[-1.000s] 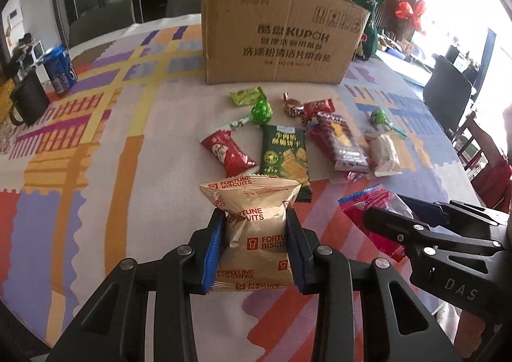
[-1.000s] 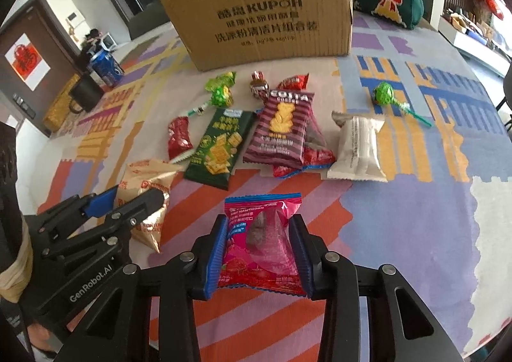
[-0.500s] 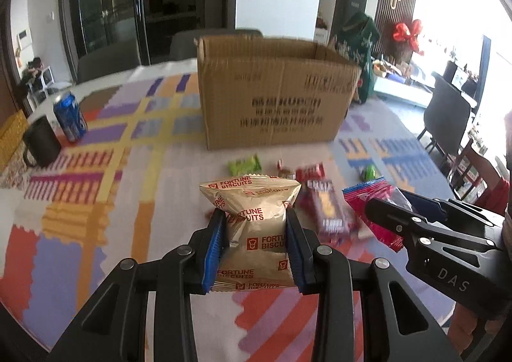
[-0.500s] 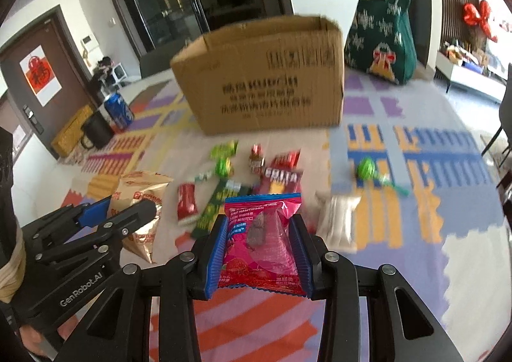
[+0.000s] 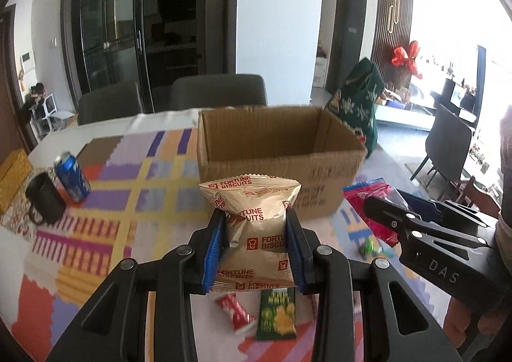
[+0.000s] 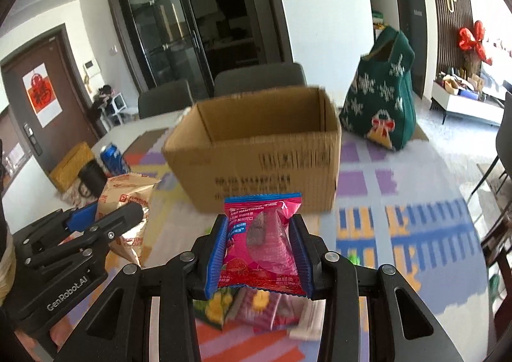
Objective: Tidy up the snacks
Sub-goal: 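Carry both bags over the cardboard box and open both tools to drop them, then move both tools back toward the remaining snacks on the table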
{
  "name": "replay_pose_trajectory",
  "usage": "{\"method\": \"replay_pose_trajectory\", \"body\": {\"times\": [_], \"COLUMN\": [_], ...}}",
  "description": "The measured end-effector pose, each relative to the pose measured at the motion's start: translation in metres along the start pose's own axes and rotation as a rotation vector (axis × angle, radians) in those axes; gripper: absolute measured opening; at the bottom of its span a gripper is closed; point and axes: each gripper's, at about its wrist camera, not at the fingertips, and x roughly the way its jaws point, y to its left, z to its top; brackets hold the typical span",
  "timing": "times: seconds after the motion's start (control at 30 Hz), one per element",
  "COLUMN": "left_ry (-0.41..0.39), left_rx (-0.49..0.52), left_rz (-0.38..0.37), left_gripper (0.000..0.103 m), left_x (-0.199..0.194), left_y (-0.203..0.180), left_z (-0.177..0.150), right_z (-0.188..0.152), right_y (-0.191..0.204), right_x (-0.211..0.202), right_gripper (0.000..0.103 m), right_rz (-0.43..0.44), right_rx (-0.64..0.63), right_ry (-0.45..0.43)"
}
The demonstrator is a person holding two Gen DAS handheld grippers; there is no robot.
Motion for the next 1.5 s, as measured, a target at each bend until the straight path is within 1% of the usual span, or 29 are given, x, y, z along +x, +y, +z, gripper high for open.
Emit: {"method": "replay_pose_trajectory", "body": {"times": [0.2,0.47,0.57,0.7,0.93,1.03,1.07,1.1,1.13,1.17,1.2,1.23,1.3,1.37,1.5], "left_ry": [-0.015,-0.006,0.008,0.036,0.095,0.114,0.117,0.118,0.114,0.107,0.101,0.093,0.079,0.064,0.027], "left_rx": [0.016,0.053,0.062,0.054,0.036,0.032,0.031,0.033,0.034,0.036,0.039,0.043,0.049,0.048,0.042], "left_rz": [0.007,0.014,0.011,-0.005,-0.017,-0.011,-0.003,0.007,0.013,0.026,0.043,0.048,0.062,0.078,0.096], "left_gripper": [0.036,0.036,0.036,0.036,0.036,0.037,0.042,0.05,0.054,0.06,0.061,0.061,0.067,0.069,0.081], "left_x": [0.015,0.046,0.061,0.079,0.112,0.122,0.124,0.125,0.125,0.124,0.121,0.118,0.109,0.1,0.076], "left_y": [0.004,0.008,0.009,0.011,0.016,0.016,0.017,0.017,0.017,0.017,0.018,0.018,0.019,0.02,0.022], "left_z": [0.034,0.07,0.083,0.096,0.107,0.111,0.112,0.112,0.113,0.113,0.112,0.112,0.109,0.105,0.094], "right_z": [0.038,0.08,0.093,0.109,0.124,0.129,0.13,0.131,0.132,0.132,0.132,0.132,0.13,0.127,0.116], "right_y": [0.0,-0.003,-0.004,-0.009,-0.018,-0.02,-0.02,-0.02,-0.021,-0.021,-0.021,-0.021,-0.023,-0.024,-0.024], "right_x": [0.011,0.035,0.046,0.065,0.091,0.1,0.102,0.104,0.106,0.107,0.108,0.107,0.104,0.099,0.086], "right_gripper": [0.04,0.04,0.04,0.04,0.04,0.04,0.04,0.041,0.041,0.048,0.058,0.061,0.062,0.062,0.062], "right_rz": [-0.008,-0.003,0.003,0.004,-0.012,-0.016,-0.019,-0.024,-0.036,-0.046,-0.054,-0.077,-0.102,-0.096,-0.11], "right_rx": [-0.024,-0.033,-0.034,-0.027,-0.018,-0.021,-0.023,-0.023,-0.025,-0.03,-0.038,-0.047,-0.044,-0.048,-0.057], "right_ry": [-0.034,-0.041,-0.034,-0.002,0.043,0.054,0.055,0.054,0.052,0.055,0.058,0.056,0.043,0.05,0.053]}}
